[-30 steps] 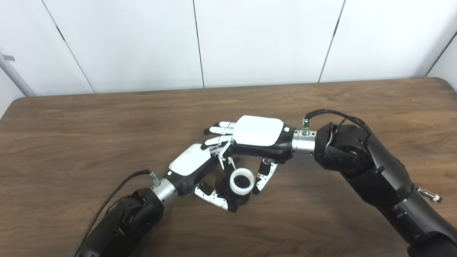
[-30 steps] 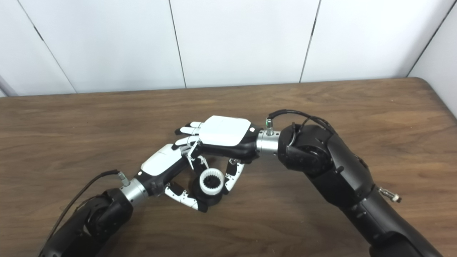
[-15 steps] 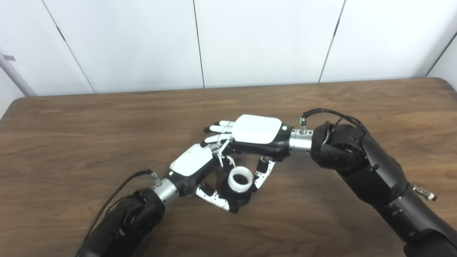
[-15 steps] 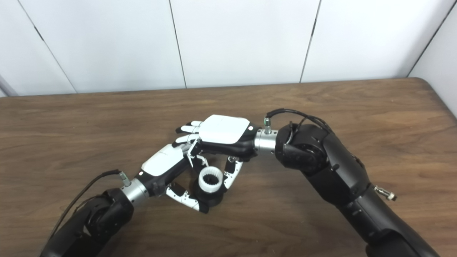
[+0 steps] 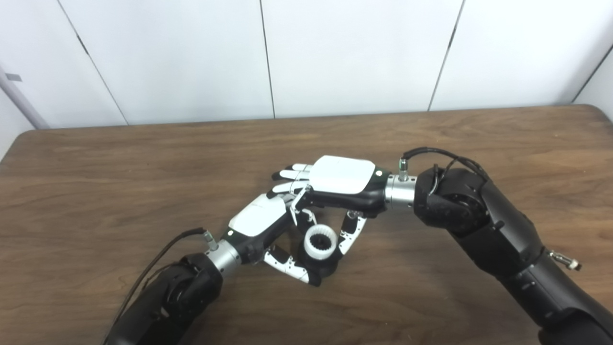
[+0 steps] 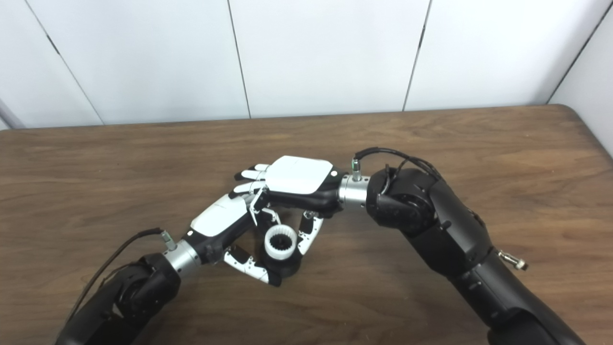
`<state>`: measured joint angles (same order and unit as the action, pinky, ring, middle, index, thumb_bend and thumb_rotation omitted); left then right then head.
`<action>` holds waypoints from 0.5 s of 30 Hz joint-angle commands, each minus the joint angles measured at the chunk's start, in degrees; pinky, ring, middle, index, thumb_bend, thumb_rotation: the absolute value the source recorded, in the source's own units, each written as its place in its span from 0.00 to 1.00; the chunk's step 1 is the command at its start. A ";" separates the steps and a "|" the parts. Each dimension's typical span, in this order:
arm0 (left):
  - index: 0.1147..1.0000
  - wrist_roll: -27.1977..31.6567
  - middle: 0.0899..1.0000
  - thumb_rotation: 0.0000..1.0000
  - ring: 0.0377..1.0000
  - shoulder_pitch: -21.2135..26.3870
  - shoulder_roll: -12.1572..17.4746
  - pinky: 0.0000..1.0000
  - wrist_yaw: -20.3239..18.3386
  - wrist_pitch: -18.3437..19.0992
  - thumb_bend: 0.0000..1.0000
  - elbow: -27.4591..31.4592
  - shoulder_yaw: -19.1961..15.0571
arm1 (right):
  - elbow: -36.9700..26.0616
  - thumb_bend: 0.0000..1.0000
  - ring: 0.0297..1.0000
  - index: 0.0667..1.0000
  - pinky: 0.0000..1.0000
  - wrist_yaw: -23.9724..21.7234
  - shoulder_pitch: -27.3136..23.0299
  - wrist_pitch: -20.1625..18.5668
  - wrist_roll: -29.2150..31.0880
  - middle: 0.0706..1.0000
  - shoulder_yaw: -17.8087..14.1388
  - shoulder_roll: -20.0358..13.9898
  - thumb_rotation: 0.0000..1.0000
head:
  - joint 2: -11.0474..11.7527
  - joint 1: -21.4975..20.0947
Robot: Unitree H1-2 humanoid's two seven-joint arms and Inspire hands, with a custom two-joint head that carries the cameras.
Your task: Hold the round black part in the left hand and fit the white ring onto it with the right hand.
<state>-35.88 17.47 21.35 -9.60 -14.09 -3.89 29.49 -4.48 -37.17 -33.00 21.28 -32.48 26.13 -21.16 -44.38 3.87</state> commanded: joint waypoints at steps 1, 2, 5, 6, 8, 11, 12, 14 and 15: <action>0.41 -2.01 0.85 0.06 1.00 -0.98 -0.08 1.00 -3.77 0.23 0.52 0.07 1.81 | -0.62 0.53 1.00 0.45 1.00 1.48 -2.04 1.74 0.52 0.90 -0.14 0.26 0.14 | -0.01 -0.09; 0.41 -2.09 0.85 0.06 1.00 -0.95 -0.09 1.00 -3.48 -0.05 0.52 -0.14 1.81 | -0.67 0.53 1.00 0.45 1.00 1.41 -1.95 1.62 0.64 0.90 -0.06 0.28 0.14 | 0.00 -0.14; 0.41 -2.37 0.85 0.06 1.00 -0.92 -0.10 1.00 -3.08 -0.41 0.52 -0.37 1.86 | -0.85 0.53 1.00 0.45 1.00 1.26 -1.82 1.49 0.68 0.91 0.15 0.25 0.14 | 0.01 -0.03; 0.41 -2.37 0.84 0.06 1.00 -0.93 -0.15 1.00 -3.14 -0.36 0.52 -0.30 1.89 | -0.93 0.53 1.00 0.45 1.00 1.17 -1.84 1.46 0.56 0.91 0.25 0.22 0.14 | -0.01 0.06; 0.41 -2.29 0.84 0.06 1.00 -1.01 -0.29 1.00 -3.25 -0.16 0.52 -0.15 1.88 | -1.06 0.53 1.00 0.45 1.00 1.09 -1.86 1.46 0.31 0.91 0.40 0.17 0.14 | -0.03 0.09; 0.41 -2.02 0.84 0.06 1.00 -1.12 -0.53 1.00 -3.43 0.11 0.52 0.06 1.85 | -0.82 0.53 1.00 0.45 1.00 1.31 -1.85 1.78 0.22 0.91 0.54 0.11 0.14 | -0.10 0.15; 0.41 -1.98 0.84 0.06 1.00 -1.08 -0.57 1.00 -3.51 0.07 0.52 0.10 1.90 | -0.73 0.53 1.00 0.45 1.00 1.32 -1.81 1.73 0.25 0.91 0.58 0.10 0.14 | -0.14 0.17; 0.41 -2.02 0.84 0.06 1.00 -1.01 -0.58 1.00 -3.60 -0.01 0.52 0.13 1.99 | -0.65 0.53 1.00 0.45 1.00 1.28 -1.77 1.57 0.38 0.91 0.64 0.07 0.14 | -0.14 0.26; 0.41 -2.26 0.84 0.06 1.00 -0.93 -0.57 1.00 -3.68 0.08 0.52 0.19 2.08 | -0.63 0.52 1.00 0.45 1.00 1.17 -1.73 1.42 0.53 0.91 0.68 0.03 0.14 | -0.25 0.25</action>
<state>-36.12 17.45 21.19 -9.60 -14.04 -3.85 29.53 -4.45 -36.71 -32.98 21.27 -32.77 26.75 -21.17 -44.56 4.04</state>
